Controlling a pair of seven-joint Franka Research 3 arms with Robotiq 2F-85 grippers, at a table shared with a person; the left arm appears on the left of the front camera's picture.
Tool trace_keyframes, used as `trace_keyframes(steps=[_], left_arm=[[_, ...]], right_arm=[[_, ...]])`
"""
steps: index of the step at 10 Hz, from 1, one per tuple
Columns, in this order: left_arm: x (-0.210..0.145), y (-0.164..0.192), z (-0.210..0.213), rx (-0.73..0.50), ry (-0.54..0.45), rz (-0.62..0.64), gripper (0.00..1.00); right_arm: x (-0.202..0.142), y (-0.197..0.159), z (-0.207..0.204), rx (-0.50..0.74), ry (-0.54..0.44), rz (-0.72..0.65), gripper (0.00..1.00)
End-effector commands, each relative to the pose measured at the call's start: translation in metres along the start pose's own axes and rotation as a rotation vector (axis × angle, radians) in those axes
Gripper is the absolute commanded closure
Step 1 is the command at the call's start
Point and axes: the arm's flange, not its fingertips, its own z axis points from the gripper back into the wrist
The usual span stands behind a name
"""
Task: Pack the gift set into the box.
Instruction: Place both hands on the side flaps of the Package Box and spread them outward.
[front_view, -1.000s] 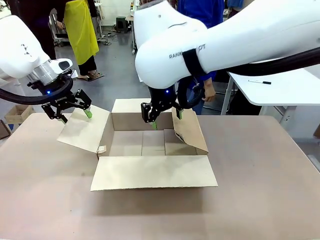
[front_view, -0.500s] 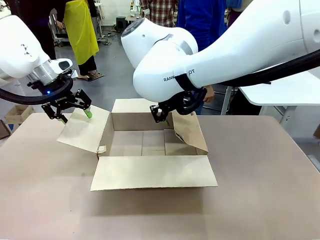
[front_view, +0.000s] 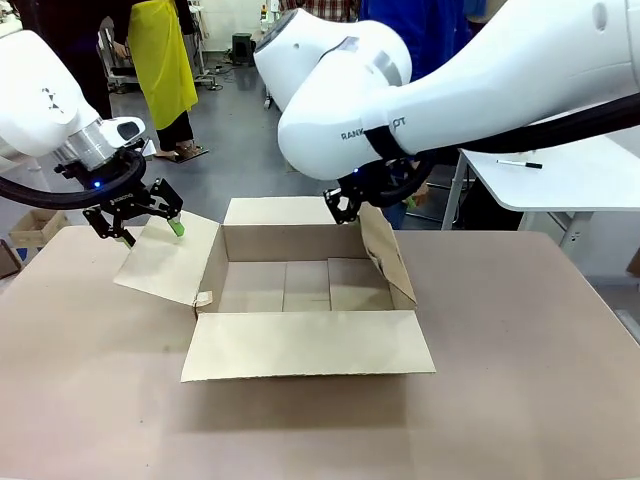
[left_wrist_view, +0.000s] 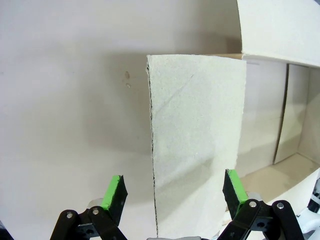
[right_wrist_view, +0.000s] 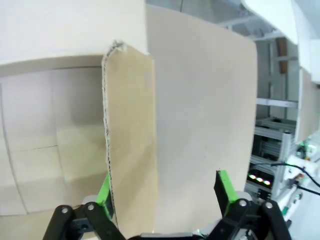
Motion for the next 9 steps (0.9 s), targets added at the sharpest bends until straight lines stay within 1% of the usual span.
trace_keyframes(steps=[1,2,3,4,7,8,9], left_arm=[[-0.001,0.0,0.003,0.013,-0.007,0.007,0.0],[-0.001,0.0,0.003,0.013,-0.007,0.007,0.0],[-0.001,0.0,0.003,0.013,-0.007,0.007,0.0],[-0.001,0.0,0.003,0.013,-0.007,0.007,0.0],[-0.001,0.0,0.003,0.013,-0.007,0.007,0.0],[-0.001,0.0,0.003,0.013,-0.007,0.007,0.0],[-0.001,0.0,0.003,0.013,-0.007,0.007,0.0]], right_arm=[[-0.013,-0.027,-0.006,0.016,0.028,-0.067,0.0],[-0.016,-0.048,-0.014,0.082,0.044,-0.082,0.0],[-0.019,-0.068,-0.027,0.128,0.084,-0.103,0.0],[-0.022,-0.086,-0.047,0.176,0.115,-0.132,0.0],[-0.044,-0.146,-0.098,0.38,0.151,-0.229,0.0],[-0.047,-0.156,-0.123,0.418,0.192,-0.244,0.0],[-0.049,-0.159,-0.147,0.49,0.201,-0.253,0.0]])
